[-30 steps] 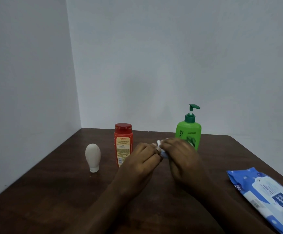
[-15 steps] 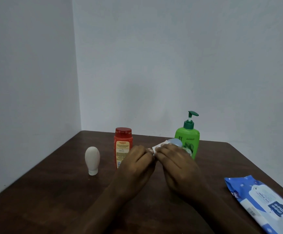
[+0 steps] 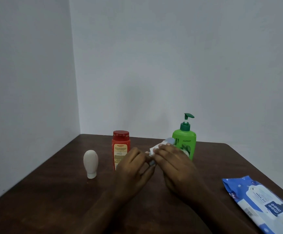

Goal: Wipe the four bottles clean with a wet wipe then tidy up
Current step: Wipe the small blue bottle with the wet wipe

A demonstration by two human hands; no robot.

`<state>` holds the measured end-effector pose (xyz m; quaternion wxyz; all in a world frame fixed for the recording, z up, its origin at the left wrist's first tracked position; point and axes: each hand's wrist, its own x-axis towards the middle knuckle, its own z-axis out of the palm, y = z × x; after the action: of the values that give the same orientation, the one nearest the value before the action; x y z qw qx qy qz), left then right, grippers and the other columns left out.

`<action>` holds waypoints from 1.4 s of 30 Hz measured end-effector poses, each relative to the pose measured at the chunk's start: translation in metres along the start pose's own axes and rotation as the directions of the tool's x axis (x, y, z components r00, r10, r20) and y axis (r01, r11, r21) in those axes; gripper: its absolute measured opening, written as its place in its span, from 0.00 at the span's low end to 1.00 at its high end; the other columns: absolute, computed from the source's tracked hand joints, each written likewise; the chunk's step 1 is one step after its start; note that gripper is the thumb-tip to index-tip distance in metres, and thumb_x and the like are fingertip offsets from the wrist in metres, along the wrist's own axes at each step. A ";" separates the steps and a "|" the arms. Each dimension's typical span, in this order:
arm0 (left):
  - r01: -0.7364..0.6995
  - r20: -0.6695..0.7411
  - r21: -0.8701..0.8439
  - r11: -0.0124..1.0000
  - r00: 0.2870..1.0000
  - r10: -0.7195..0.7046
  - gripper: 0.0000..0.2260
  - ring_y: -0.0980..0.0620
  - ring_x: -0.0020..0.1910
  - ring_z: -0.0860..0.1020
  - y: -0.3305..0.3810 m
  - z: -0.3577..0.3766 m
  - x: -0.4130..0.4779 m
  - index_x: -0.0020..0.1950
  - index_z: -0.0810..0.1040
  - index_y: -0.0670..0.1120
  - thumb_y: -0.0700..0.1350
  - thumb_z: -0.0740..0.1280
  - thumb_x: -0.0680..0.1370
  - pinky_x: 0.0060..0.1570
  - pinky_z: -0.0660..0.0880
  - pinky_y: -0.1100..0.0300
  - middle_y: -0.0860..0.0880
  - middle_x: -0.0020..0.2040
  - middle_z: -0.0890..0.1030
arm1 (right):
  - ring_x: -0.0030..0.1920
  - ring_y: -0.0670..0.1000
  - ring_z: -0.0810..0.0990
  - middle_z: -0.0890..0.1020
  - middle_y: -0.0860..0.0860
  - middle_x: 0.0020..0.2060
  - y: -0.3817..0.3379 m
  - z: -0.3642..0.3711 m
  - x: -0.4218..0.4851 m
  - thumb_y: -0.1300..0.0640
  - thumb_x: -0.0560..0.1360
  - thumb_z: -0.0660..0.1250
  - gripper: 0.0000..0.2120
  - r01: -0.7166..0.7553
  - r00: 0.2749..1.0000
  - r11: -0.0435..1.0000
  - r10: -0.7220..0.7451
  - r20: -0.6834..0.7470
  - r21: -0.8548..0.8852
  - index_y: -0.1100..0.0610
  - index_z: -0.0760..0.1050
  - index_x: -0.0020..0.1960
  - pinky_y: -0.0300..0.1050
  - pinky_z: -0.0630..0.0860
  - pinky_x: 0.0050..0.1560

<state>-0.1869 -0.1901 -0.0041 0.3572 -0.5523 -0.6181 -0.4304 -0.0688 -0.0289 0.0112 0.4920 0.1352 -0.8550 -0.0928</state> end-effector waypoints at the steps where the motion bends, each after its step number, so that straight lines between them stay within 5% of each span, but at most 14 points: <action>1: 0.012 -0.009 0.004 1.000 1.000 -0.012 0.07 0.54 0.43 0.77 0.001 -0.001 0.001 0.49 0.81 0.41 0.43 0.75 0.76 0.39 0.75 0.57 0.48 0.46 0.79 | 0.69 0.58 0.77 0.81 0.59 0.65 0.000 0.000 0.000 0.65 0.83 0.56 0.18 0.019 1.000 1.000 -0.019 0.005 -0.003 0.65 0.80 0.65 0.55 0.70 0.73; 6: 0.085 -0.017 -0.039 0.996 0.996 -0.085 0.11 0.58 0.45 0.78 0.014 -0.003 0.003 0.49 0.81 0.41 0.42 0.81 0.72 0.44 0.75 0.68 0.48 0.46 0.81 | 0.74 0.53 0.72 0.77 0.56 0.70 0.027 -0.006 -0.004 0.67 0.82 0.51 0.22 -0.164 0.985 0.986 0.165 -0.046 0.033 0.64 0.76 0.69 0.51 0.67 0.76; 10: 0.272 -0.092 -0.195 0.942 0.952 -0.294 0.13 0.55 0.41 0.81 0.019 -0.001 0.005 0.45 0.79 0.44 0.43 0.82 0.71 0.37 0.78 0.64 0.52 0.42 0.81 | 0.77 0.53 0.69 0.73 0.56 0.73 0.023 -0.006 -0.007 0.68 0.82 0.50 0.22 -0.161 0.985 0.987 0.162 -0.060 0.031 0.65 0.74 0.71 0.50 0.66 0.77; 14: 0.479 -0.050 -0.502 0.721 0.816 -0.576 0.12 0.55 0.41 0.84 0.021 0.002 0.009 0.45 0.79 0.37 0.36 0.81 0.70 0.40 0.79 0.64 0.46 0.42 0.84 | 0.77 0.54 0.68 0.72 0.58 0.73 0.004 -0.003 0.000 0.71 0.80 0.56 0.21 -0.037 0.999 0.998 0.038 -0.023 0.042 0.66 0.74 0.71 0.49 0.65 0.77; 17: 0.512 0.046 -0.659 0.551 0.758 -0.651 0.16 0.47 0.44 0.85 0.019 0.001 0.011 0.47 0.76 0.32 0.36 0.81 0.69 0.46 0.85 0.47 0.41 0.43 0.84 | 0.77 0.55 0.68 0.72 0.58 0.74 0.010 -0.009 0.000 0.68 0.83 0.52 0.21 0.008 1.000 0.999 -0.007 -0.007 0.034 0.66 0.73 0.72 0.50 0.65 0.78; 20: 0.538 0.119 -0.710 0.455 0.729 -0.674 0.14 0.45 0.43 0.84 0.021 0.003 0.011 0.47 0.75 0.31 0.32 0.79 0.70 0.47 0.84 0.36 0.46 0.41 0.83 | 0.77 0.53 0.68 0.72 0.57 0.74 0.025 -0.008 -0.006 0.68 0.82 0.50 0.22 -0.126 0.989 0.992 0.128 -0.071 0.030 0.64 0.73 0.72 0.49 0.66 0.77; 24: 0.548 0.146 -0.710 0.442 0.728 -0.669 0.13 0.50 0.40 0.83 0.026 0.006 0.010 0.46 0.74 0.30 0.29 0.77 0.71 0.45 0.85 0.40 0.51 0.38 0.82 | 0.76 0.53 0.70 0.73 0.57 0.73 0.029 -0.003 -0.009 0.72 0.78 0.55 0.23 -0.221 0.967 0.975 0.223 -0.126 0.032 0.65 0.74 0.71 0.51 0.69 0.75; 27: 0.535 0.170 -0.770 0.349 0.698 -0.695 0.15 0.45 0.42 0.84 0.024 0.006 0.010 0.47 0.72 0.29 0.31 0.78 0.70 0.45 0.85 0.44 0.44 0.41 0.83 | 0.76 0.56 0.71 0.74 0.60 0.72 0.013 -0.003 -0.005 0.70 0.81 0.53 0.21 -0.109 0.990 0.993 0.112 -0.088 0.041 0.67 0.74 0.70 0.52 0.68 0.76; 30: 0.516 0.262 -0.844 0.144 0.631 -0.730 0.19 0.37 0.48 0.85 0.024 0.002 0.014 0.49 0.74 0.31 0.37 0.79 0.68 0.48 0.84 0.44 0.33 0.50 0.83 | 0.75 0.56 0.71 0.75 0.60 0.71 0.002 -0.004 0.000 0.66 0.84 0.53 0.19 0.008 0.999 0.998 -0.006 -0.042 0.058 0.67 0.76 0.69 0.52 0.69 0.75; 37: 0.507 0.491 -0.835 -0.213 0.514 -0.703 0.10 0.47 0.46 0.86 0.026 0.001 0.019 0.44 0.73 0.41 0.35 0.74 0.71 0.40 0.85 0.55 0.42 0.48 0.85 | 0.75 0.57 0.71 0.75 0.60 0.71 0.027 -0.007 -0.008 0.70 0.82 0.49 0.22 -0.157 0.982 0.987 0.158 -0.106 0.015 0.67 0.74 0.70 0.57 0.72 0.72; 42: 0.449 0.539 -0.831 -0.329 0.501 -0.677 0.04 0.48 0.45 0.86 0.025 0.000 0.021 0.43 0.79 0.41 0.36 0.72 0.73 0.41 0.85 0.56 0.40 0.48 0.85 | 0.76 0.57 0.70 0.74 0.60 0.72 0.002 -0.008 -0.002 0.66 0.85 0.55 0.17 0.016 0.999 1.000 -0.015 -0.045 0.014 0.67 0.75 0.70 0.56 0.71 0.74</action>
<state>-0.1645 -0.1817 0.0188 -0.3121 -0.2068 -0.3143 -0.8724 -0.0612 -0.0261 0.0139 0.5092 0.1474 -0.8434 -0.0875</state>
